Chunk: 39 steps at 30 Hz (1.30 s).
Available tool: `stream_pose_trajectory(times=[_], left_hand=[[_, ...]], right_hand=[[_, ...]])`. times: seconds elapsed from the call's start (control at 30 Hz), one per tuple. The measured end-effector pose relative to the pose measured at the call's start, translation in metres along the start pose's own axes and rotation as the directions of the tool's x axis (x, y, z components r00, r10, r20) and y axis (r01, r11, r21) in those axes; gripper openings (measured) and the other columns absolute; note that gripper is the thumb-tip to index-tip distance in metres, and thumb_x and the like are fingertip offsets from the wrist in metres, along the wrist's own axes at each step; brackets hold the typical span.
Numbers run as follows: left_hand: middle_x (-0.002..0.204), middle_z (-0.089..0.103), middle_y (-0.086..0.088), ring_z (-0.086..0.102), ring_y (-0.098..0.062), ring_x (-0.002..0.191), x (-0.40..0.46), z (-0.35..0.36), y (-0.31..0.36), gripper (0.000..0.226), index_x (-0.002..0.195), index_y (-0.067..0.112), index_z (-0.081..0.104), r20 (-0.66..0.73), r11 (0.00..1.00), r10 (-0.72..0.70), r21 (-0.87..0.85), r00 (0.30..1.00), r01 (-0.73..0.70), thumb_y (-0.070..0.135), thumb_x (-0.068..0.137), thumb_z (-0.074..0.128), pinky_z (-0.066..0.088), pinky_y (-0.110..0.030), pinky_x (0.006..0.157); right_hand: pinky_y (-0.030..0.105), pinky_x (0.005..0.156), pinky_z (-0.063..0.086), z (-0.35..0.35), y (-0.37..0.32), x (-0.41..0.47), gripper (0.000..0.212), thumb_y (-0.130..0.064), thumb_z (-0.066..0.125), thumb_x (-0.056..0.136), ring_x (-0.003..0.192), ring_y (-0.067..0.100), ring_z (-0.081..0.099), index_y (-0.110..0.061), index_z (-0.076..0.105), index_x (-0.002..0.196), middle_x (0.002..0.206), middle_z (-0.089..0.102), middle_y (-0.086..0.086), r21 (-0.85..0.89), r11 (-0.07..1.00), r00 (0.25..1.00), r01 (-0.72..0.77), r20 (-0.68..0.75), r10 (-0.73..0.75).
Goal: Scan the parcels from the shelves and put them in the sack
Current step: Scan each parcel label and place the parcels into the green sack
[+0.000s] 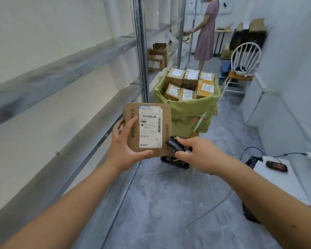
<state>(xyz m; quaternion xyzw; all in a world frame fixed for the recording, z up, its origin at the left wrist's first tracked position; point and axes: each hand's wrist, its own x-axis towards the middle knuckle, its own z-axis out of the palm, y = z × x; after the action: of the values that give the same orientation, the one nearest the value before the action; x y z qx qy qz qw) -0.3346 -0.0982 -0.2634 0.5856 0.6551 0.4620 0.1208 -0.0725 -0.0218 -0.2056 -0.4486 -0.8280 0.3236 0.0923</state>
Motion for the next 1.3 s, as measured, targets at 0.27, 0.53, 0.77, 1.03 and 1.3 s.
stream_pose_trajectory(times=[0.27, 0.53, 0.77, 1.03, 1.3], left_hand=[[0.161, 0.013, 0.019, 0.027, -0.006, 0.14, 0.112, 0.053, -0.038, 0.113, 0.141, 0.076, 0.028, 0.121, 0.997, -0.002, -0.081, 0.993, 0.012, 0.058, 0.05, 0.093, 0.03, -0.031, 0.113], [0.163, 0.018, 0.007, 0.034, -0.014, 0.139, 0.24, 0.089, -0.116, 0.112, 0.135, 0.08, 0.029, 0.267, 0.98, -0.05, -0.173, 0.962, 0.098, 0.055, 0.049, 0.097, 0.032, -0.036, 0.114], [0.162, 0.016, 0.005, 0.038, -0.014, 0.143, 0.333, 0.12, -0.162, 0.109, 0.126, 0.086, 0.028, 0.388, 0.962, -0.081, -0.211, 0.918, 0.174, 0.064, 0.041, 0.093, 0.03, -0.034, 0.12], [0.161, 0.016, 0.005, 0.038, -0.012, 0.133, 0.415, 0.159, -0.179, 0.121, 0.146, 0.064, 0.033, 0.434, 0.958, -0.118, -0.186, 0.893, 0.216, 0.061, 0.041, 0.093, 0.03, -0.03, 0.115], [0.166, 0.013, 0.0, 0.031, -0.025, 0.148, 0.5, 0.228, -0.185, 0.118, 0.15, 0.063, 0.03, 0.438, 0.969, -0.144, -0.121, 0.887, 0.217, 0.045, 0.056, 0.101, 0.029, -0.046, 0.123]], right_hand=[[0.013, 0.035, 0.032, -0.024, 0.029, 0.064, 0.057, -0.036, 0.065, 0.099, 0.038, -0.003, 0.05, -0.034, 0.048, 0.153, 0.06, 0.062, -0.013, 0.121, 0.981, 0.987, -0.152, -0.031, 0.157], [0.013, 0.039, 0.032, -0.028, 0.029, 0.177, 0.058, -0.04, 0.062, 0.1, 0.043, -0.002, 0.051, -0.032, 0.047, 0.155, 0.077, 0.058, -0.012, 0.068, 0.951, 0.946, -0.303, -0.095, 0.309], [0.01, 0.041, 0.033, -0.034, 0.019, 0.258, 0.06, -0.045, 0.063, 0.099, 0.054, 0.002, 0.05, -0.033, 0.045, 0.156, 0.077, 0.053, -0.018, 0.053, 0.91, 0.898, -0.412, -0.144, 0.415], [0.02, 0.036, 0.036, -0.06, 0.043, 0.324, 0.062, -0.046, 0.063, 0.097, 0.036, 0.002, 0.047, -0.036, 0.045, 0.155, 0.072, 0.065, -0.005, 0.159, 0.882, 0.865, -0.443, -0.181, 0.467], [0.015, 0.031, 0.029, -0.091, 0.121, 0.406, 0.063, -0.045, 0.064, 0.097, 0.031, 0.003, 0.043, -0.035, 0.044, 0.156, 0.043, 0.053, -0.025, 0.259, 0.873, 0.876, -0.414, -0.147, 0.459]])
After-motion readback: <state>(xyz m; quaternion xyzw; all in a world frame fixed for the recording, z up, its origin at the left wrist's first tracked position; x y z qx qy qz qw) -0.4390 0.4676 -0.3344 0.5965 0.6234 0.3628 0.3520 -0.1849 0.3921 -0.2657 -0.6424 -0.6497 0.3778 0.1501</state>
